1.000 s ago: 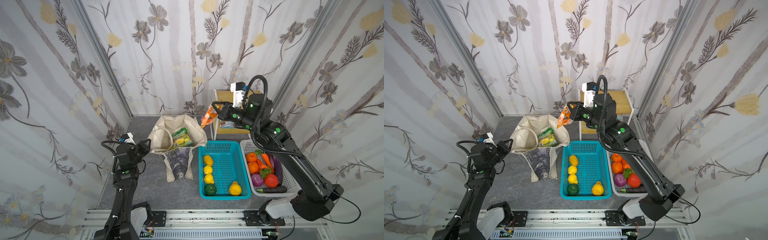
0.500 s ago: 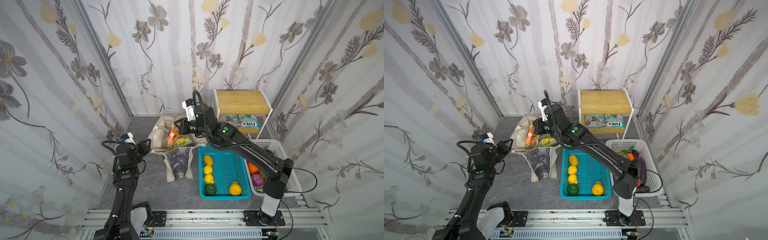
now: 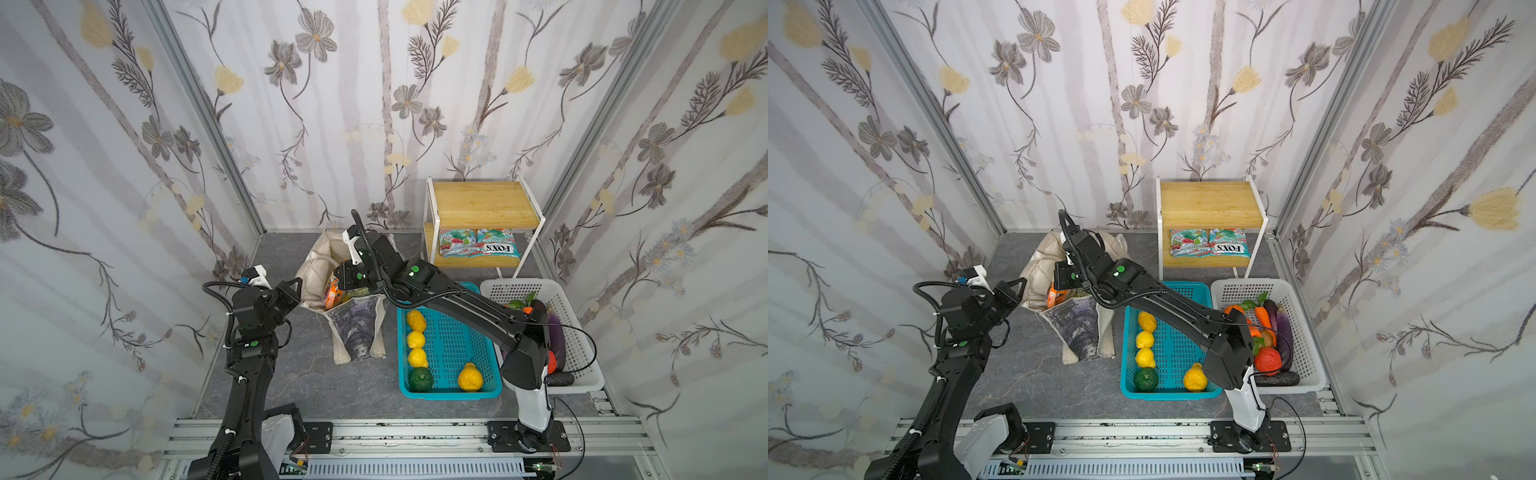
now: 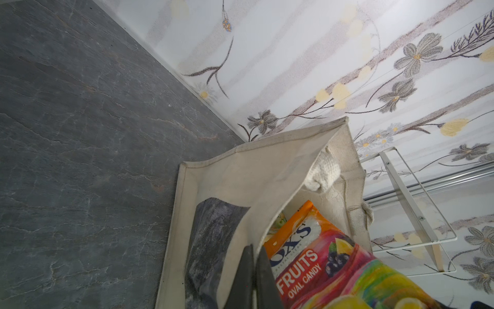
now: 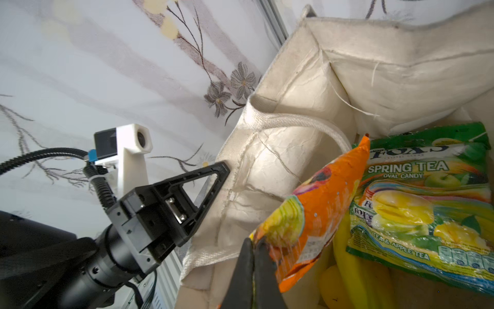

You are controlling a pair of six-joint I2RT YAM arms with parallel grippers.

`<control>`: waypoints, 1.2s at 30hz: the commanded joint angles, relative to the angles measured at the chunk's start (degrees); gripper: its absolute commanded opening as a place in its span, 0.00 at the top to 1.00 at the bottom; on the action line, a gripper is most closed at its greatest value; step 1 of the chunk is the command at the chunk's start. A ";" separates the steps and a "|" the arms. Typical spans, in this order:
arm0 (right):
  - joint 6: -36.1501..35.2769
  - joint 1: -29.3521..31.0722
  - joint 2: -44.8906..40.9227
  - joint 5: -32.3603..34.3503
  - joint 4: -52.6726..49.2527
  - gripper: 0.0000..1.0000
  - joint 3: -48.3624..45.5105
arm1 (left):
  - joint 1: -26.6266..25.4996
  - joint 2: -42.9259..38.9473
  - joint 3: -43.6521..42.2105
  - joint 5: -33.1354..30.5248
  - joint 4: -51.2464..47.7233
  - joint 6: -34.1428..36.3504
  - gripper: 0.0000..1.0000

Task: Place the food into the grocery bag and tie it
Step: 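Carry the Fox's Fruits packet with the right gripper into the bag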

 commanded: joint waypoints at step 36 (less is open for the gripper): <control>0.62 -1.09 -22.34 28.33 -1.94 0.11 -24.55 | 0.19 -0.06 -0.33 0.81 1.70 -0.57 1.00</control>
